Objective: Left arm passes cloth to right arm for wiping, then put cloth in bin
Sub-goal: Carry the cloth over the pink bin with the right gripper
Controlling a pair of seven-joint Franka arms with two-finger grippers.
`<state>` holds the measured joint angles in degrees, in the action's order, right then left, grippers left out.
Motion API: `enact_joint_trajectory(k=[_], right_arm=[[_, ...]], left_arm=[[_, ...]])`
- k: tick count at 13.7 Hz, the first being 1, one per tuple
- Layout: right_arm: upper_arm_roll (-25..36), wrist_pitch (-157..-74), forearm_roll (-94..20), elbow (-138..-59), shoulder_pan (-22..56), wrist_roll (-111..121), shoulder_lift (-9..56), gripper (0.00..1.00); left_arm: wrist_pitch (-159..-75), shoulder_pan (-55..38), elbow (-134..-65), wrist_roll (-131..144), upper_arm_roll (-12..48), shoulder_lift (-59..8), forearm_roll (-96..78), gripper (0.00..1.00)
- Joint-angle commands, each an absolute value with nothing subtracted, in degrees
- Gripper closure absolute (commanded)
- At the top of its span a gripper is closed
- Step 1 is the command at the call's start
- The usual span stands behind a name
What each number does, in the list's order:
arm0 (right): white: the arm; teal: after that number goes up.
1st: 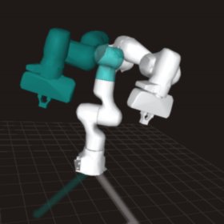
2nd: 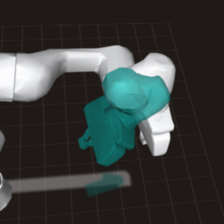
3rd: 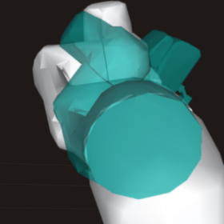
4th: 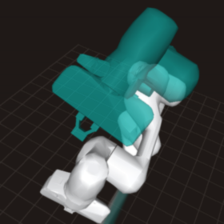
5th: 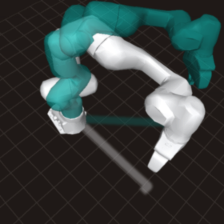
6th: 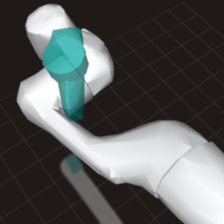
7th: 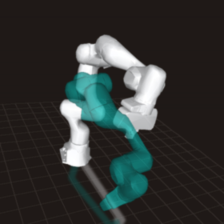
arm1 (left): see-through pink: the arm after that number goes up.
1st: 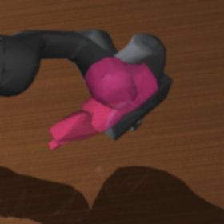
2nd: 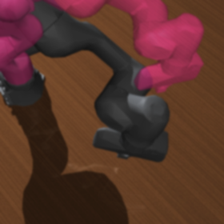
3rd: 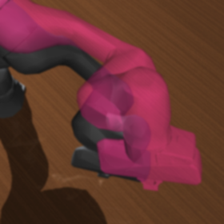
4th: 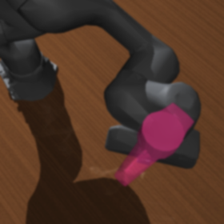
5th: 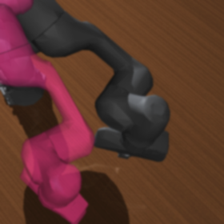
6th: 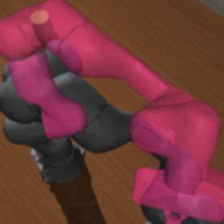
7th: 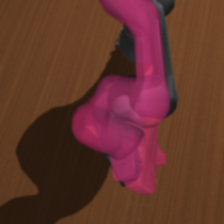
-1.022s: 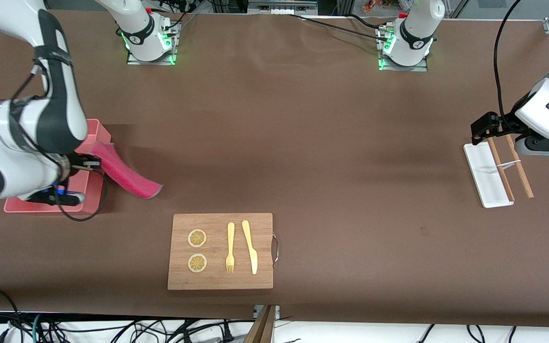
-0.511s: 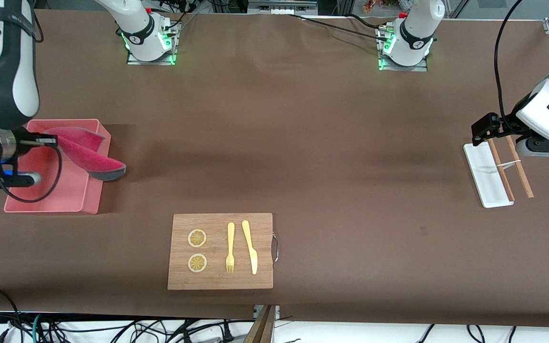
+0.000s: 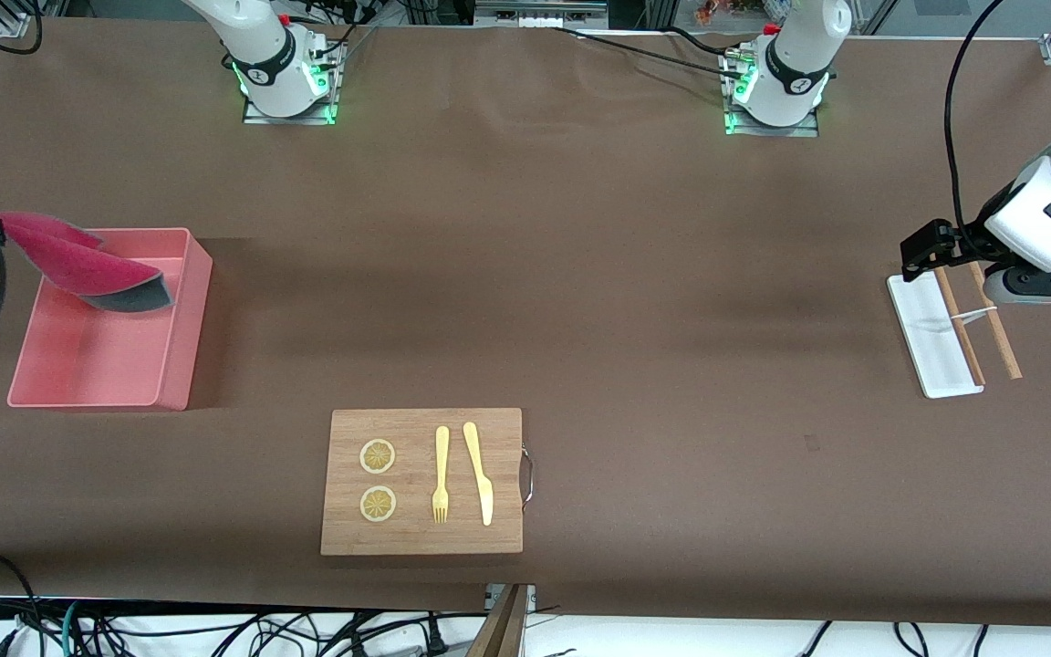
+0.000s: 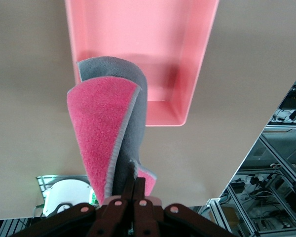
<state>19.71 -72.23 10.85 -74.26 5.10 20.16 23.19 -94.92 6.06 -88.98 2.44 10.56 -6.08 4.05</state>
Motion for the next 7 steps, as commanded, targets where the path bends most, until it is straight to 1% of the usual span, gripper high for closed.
enact_joint_trajectory(k=[1, 5, 7], right_arm=[[19.34, -77.06, 11.08, -78.21, 4.13, 21.45, 23.20, 1.00], [19.25, -87.60, 10.46, -86.72, 3.34, 20.83, 23.90, 1.00], [19.25, -96.54, 9.06, -92.17, 3.25, 20.48, 24.26, 1.00]], left_arm=[[-93.60, 6.15, -87.01, 1.32, 10.63, -7.03, 4.57, 0.00], [-93.60, 6.06, -86.92, 1.32, 10.63, -7.12, 4.66, 0.00], [-93.69, 6.06, -86.92, 1.32, 10.63, -7.12, 4.75, 0.00]])
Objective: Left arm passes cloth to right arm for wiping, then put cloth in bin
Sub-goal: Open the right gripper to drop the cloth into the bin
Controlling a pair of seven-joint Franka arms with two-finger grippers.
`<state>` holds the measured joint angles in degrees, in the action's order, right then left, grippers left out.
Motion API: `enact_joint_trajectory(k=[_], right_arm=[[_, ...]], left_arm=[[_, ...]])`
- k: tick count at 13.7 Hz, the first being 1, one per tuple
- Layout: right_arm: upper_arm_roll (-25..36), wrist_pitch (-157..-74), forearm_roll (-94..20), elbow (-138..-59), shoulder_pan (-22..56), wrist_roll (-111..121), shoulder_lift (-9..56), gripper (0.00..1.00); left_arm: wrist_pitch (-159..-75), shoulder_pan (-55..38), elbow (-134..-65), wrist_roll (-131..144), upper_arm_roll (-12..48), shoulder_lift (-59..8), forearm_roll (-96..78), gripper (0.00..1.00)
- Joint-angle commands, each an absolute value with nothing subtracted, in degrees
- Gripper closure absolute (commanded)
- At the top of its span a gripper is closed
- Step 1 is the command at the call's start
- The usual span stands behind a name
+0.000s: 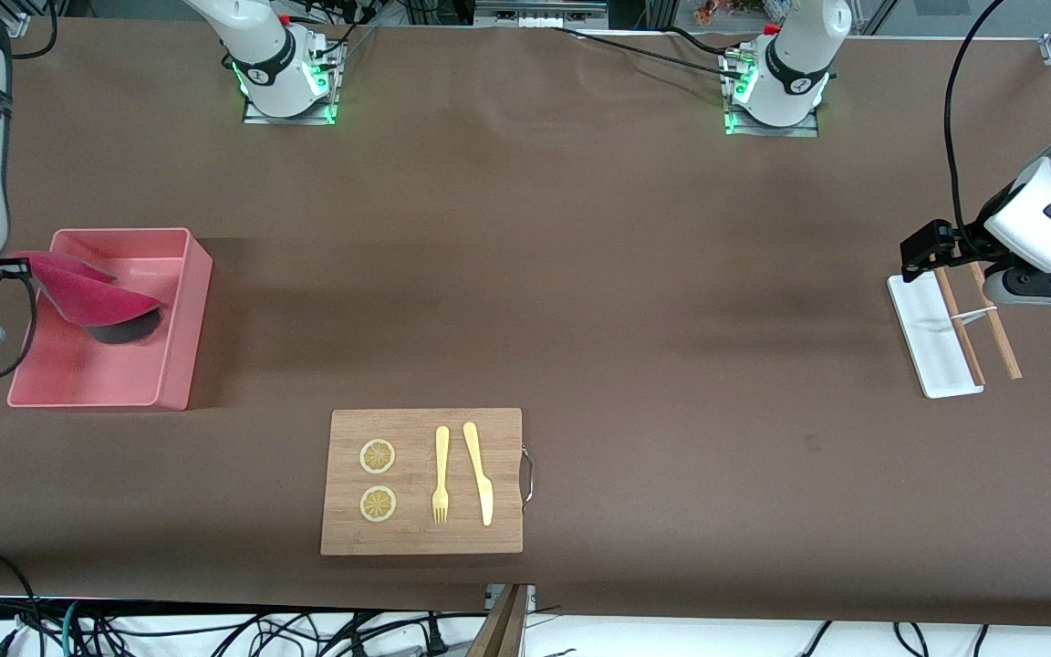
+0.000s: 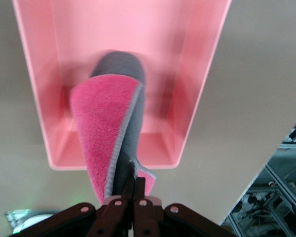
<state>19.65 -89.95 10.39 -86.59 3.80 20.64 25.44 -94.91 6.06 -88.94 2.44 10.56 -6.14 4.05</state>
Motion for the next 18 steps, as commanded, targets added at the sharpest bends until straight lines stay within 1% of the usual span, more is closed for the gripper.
enact_joint_trajectory(k=[1, 3, 4, 5, 7, 9, 13, 15, 16, 17, 18], right_arm=[[19.25, -100.68, 8.70, -95.24, 3.08, 20.39, 24.26, 1.00], [19.25, -107.11, 6.25, -98.86, 2.73, 20.39, 25.39, 1.00], [19.25, -109.66, 5.02, -99.22, 2.64, 20.39, 26.36, 0.53], [19.25, -110.56, 4.23, -99.32, 2.29, 20.48, 26.37, 0.01], [19.16, -110.13, 3.00, -98.70, 2.37, 20.39, 24.27, 0.00], [18.90, -109.08, -0.96, -98.70, 2.29, 21.00, 19.80, 0.00], [13.19, -99.26, -0.88, -97.56, 2.29, 20.74, 7.85, 0.00], [12.75, -96.17, -1.23, -97.47, 2.29, 21.09, 4.68, 0.00], [11.87, -92.76, -1.40, -96.60, 2.29, 21.18, 3.35, 0.00], [11.78, -89.42, -1.58, -94.42, 2.29, 21.18, 2.30, 0.00], [11.52, -88.34, -1.23, -92.22, 2.29, 21.36, 1.94, 0.00]], left_arm=[[-93.69, 6.06, -86.92, 1.32, 10.63, -7.12, 4.66, 0.00], [-93.60, 6.06, -86.92, 1.32, 10.63, -7.12, 4.66, 0.00], [-93.60, 6.06, -86.92, 1.32, 10.63, -7.12, 4.75, 0.00], [-93.60, 6.06, -86.92, 1.32, 10.63, -7.12, 4.75, 0.00], [-93.60, 6.06, -86.92, 1.32, 10.63, -7.12, 4.75, 0.00], [-93.69, 6.06, -86.92, 1.32, 10.63, -7.12, 4.75, 0.00], [-93.60, 6.06, -86.92, 1.32, 10.63, -7.12, 4.75, 0.00], [-93.60, 6.06, -86.92, 1.32, 10.63, -7.12, 4.75, 0.00], [-93.69, 6.06, -86.92, 1.32, 10.63, -7.12, 4.75, 0.00], [-93.69, 6.06, -86.92, 1.32, 10.63, -7.12, 4.75, 0.00], [-93.69, 5.98, -86.92, 1.32, 10.63, -7.12, 4.75, 0.00]])
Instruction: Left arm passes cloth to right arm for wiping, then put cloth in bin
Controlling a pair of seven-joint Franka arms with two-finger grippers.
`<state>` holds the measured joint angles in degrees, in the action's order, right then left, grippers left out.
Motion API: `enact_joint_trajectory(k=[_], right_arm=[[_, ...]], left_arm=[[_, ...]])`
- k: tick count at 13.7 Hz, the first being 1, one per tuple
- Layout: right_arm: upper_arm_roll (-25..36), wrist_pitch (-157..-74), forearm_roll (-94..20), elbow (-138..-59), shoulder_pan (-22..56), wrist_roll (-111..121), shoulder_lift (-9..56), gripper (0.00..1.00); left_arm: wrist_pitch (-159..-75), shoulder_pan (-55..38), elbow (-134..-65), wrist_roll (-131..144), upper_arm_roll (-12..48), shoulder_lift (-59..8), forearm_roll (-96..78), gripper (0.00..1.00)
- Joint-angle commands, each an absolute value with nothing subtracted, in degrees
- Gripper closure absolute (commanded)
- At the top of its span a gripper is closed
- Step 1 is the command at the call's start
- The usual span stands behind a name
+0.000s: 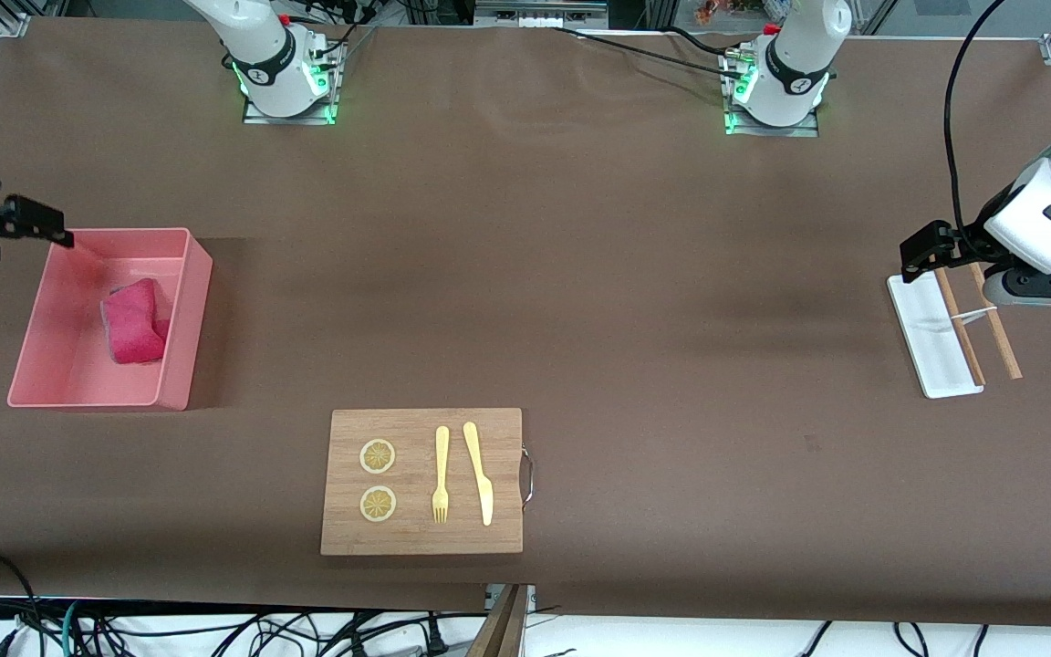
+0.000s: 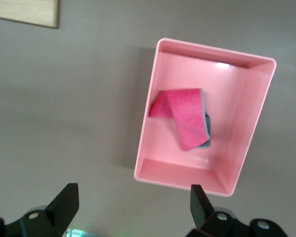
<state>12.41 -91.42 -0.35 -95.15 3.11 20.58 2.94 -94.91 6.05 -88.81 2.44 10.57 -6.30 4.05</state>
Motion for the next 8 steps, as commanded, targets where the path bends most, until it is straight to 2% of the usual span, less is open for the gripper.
enact_joint_trajectory(k=[1, 6, 8], right_arm=[[11.25, -88.07, -1.06, -90.28, 2.29, 21.44, 1.93, 0.00], [10.29, -86.93, -0.01, -89.38, 2.37, 20.83, 0.18, 0.00], [5.39, -84.56, 3.67, -89.12, 2.20, 17.00, 0.09, 0.00]], left_arm=[[-93.60, 6.06, -86.92, 1.32, 10.63, -7.12, 4.75, 0.00], [-93.60, 6.06, -86.92, 1.32, 10.63, -7.12, 4.75, 0.00], [-93.60, 5.98, -86.92, 1.32, 10.63, -7.12, 4.75, 0.00]])
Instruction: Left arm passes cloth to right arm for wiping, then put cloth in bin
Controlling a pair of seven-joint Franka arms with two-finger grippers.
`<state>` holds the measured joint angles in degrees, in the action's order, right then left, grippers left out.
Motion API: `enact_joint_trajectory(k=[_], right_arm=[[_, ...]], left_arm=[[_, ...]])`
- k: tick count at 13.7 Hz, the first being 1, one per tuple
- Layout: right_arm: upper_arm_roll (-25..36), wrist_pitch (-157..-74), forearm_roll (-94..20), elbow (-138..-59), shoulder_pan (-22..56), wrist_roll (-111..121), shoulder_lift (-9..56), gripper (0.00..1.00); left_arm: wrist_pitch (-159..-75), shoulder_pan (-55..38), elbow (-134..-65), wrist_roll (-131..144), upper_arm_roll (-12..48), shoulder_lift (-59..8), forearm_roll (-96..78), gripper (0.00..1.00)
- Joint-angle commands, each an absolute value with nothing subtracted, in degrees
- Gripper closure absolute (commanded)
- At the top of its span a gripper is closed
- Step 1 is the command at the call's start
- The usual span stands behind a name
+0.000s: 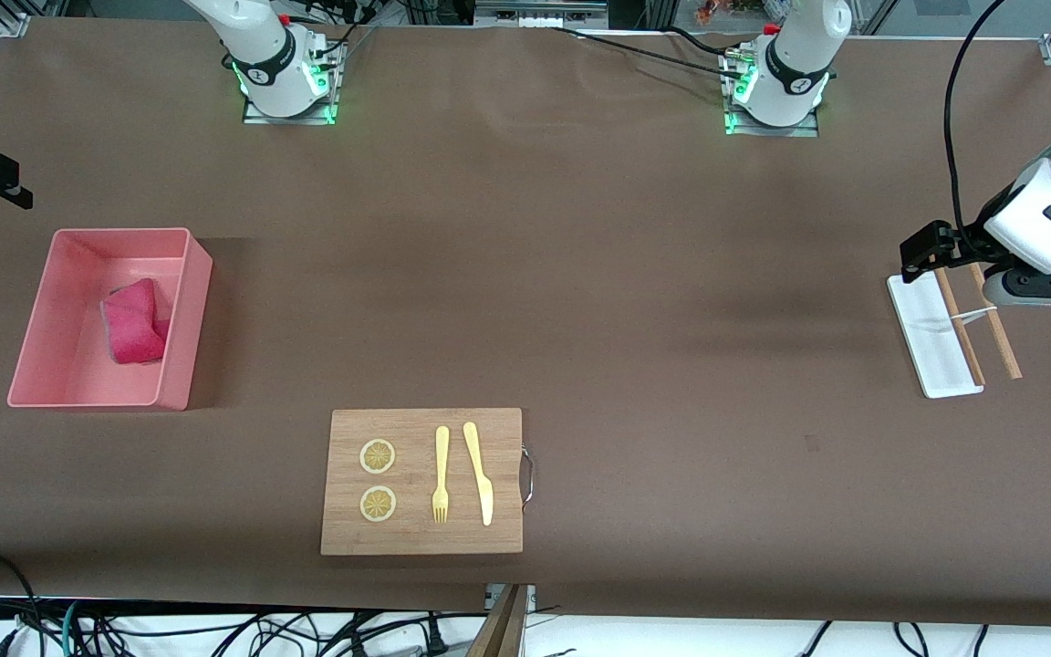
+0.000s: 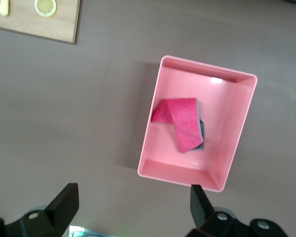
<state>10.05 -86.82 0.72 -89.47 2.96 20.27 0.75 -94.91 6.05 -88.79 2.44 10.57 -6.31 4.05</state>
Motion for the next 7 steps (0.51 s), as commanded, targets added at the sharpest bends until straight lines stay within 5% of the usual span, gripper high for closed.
enact_joint_trajectory(k=[1, 7], right_arm=[[3.45, -83.59, 4.47, -89.12, 1.94, 11.39, -0.17, 0.00], [3.34, -82.18, 3.78, -86.84, 2.02, 5.98, 1.23, 0.00]], left_arm=[[-93.60, 6.06, -86.92, 1.32, 10.63, -7.12, 4.75, 0.00], [-93.69, 5.98, -86.92, 1.32, 10.63, -7.12, 4.75, 0.00]])
